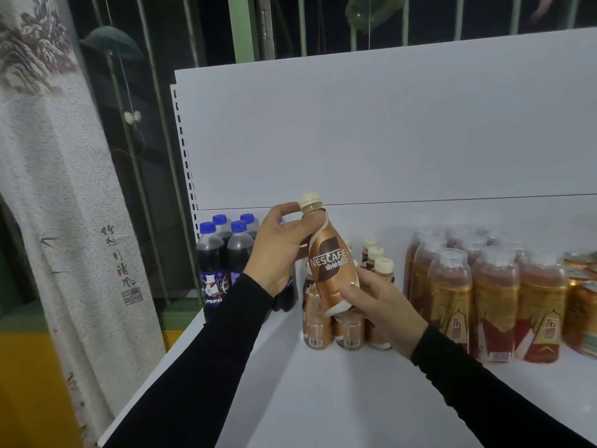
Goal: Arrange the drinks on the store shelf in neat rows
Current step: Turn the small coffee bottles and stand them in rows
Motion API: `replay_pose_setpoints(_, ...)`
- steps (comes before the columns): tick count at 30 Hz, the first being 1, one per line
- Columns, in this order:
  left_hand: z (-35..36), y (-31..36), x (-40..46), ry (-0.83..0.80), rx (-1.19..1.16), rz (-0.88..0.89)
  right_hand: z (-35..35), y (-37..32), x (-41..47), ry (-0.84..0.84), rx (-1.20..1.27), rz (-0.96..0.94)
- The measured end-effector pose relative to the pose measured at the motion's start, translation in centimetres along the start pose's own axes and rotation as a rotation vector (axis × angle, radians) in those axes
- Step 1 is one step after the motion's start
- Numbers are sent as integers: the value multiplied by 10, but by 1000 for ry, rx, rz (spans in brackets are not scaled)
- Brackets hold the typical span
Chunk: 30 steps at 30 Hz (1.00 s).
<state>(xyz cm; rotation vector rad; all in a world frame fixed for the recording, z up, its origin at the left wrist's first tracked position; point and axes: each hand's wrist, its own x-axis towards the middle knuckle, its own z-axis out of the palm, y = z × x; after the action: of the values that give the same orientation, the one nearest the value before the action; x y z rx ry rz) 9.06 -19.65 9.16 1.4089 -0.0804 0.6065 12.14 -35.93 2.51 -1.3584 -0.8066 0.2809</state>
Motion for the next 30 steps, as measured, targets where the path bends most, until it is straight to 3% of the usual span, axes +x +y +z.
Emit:
replay_pose_setpoints(4,1,-5,-2,11,7,-7,-1,5,-2,40,118,-15)
replay_pose_setpoints(11,-5,-10,-2,-116,8,-66,-2,10,1,55,364,126)
replay_pose_setpoints(14,-4,-12,-2,-79,4,-49,-3,11,1,29,330,148)
replay_pose_setpoints(20,1,-15,-2,20,-5,-13,-2,10,-2,59,20,14)
replay_pose_setpoints(30,-3,-16,-3,-77,-43,-76,1,17,0,71,350,126)
